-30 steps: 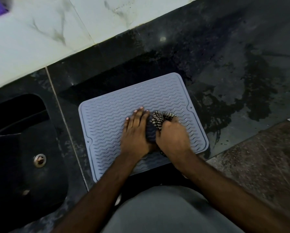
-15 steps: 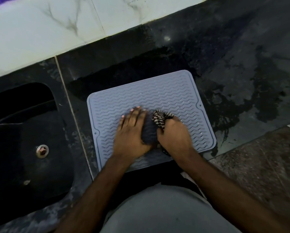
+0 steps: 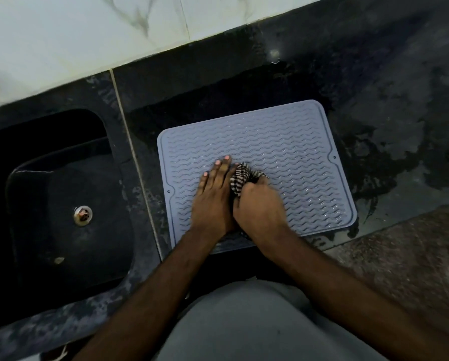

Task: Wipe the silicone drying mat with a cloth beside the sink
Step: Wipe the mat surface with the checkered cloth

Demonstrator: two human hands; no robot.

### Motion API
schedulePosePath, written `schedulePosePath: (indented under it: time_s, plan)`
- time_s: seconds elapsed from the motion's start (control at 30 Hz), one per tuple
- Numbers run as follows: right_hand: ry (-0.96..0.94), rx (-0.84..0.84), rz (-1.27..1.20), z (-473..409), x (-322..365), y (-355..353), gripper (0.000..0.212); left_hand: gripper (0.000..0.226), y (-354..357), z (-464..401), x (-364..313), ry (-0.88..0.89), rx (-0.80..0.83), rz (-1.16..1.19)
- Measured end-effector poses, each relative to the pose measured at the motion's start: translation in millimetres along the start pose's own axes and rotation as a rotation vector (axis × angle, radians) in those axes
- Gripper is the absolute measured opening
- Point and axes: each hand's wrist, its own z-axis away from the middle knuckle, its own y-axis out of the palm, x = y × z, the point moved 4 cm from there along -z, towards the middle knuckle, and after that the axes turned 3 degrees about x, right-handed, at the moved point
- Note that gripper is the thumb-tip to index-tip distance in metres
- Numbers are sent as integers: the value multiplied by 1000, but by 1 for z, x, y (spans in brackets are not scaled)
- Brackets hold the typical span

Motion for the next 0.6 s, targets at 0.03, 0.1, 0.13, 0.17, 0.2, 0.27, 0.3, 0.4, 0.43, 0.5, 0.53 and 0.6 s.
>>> schedulePosePath:
  time_s: [0.03, 0.1, 0.13, 0.17, 0.2, 0.27, 0.3, 0.4, 0.43, 0.5, 0.53, 0.6]
  plan:
    - [-1, 4, -8, -2, -1, 0, 28, 96, -1, 0, 0, 4, 9, 18]
    - [-6, 11, -11, -3, -5, 0, 28, 103, -7, 4, 2, 11, 25, 46]
    - [-12, 11, 3, -4, -6, 1, 27, 107, -10, 8, 7, 14, 18, 41]
    - [-12, 15, 22, -4, -6, 2, 27, 110, -15, 13, 13, 11, 1, 30]
    - [-10, 13, 40, -4, -6, 4, 26, 114, -19, 20, 20, -3, -17, 21]
    - [-5, 12, 75, -5, -3, 4, 26, 125, -23, 33, 37, -60, -17, 9]
    - [-5, 11, 98, -5, -2, 4, 27, 131, -22, 38, 43, -83, -6, 12]
    - [-22, 17, 163, -4, 6, 3, 27, 138, -18, 42, 50, -116, 4, 70]
    - [-29, 22, 175, -4, 10, 3, 27, 138, -17, 40, 50, -122, -1, 91]
    - [-62, 33, 186, -2, 19, 3, 26, 135, -17, 38, 50, -126, -5, 105]
    - [-78, 41, 186, -2, 24, 4, 26, 132, -16, 38, 51, -125, -7, 102]
    - [-100, 62, 175, -2, 37, 6, 26, 121, -16, 39, 51, -123, -27, 117]
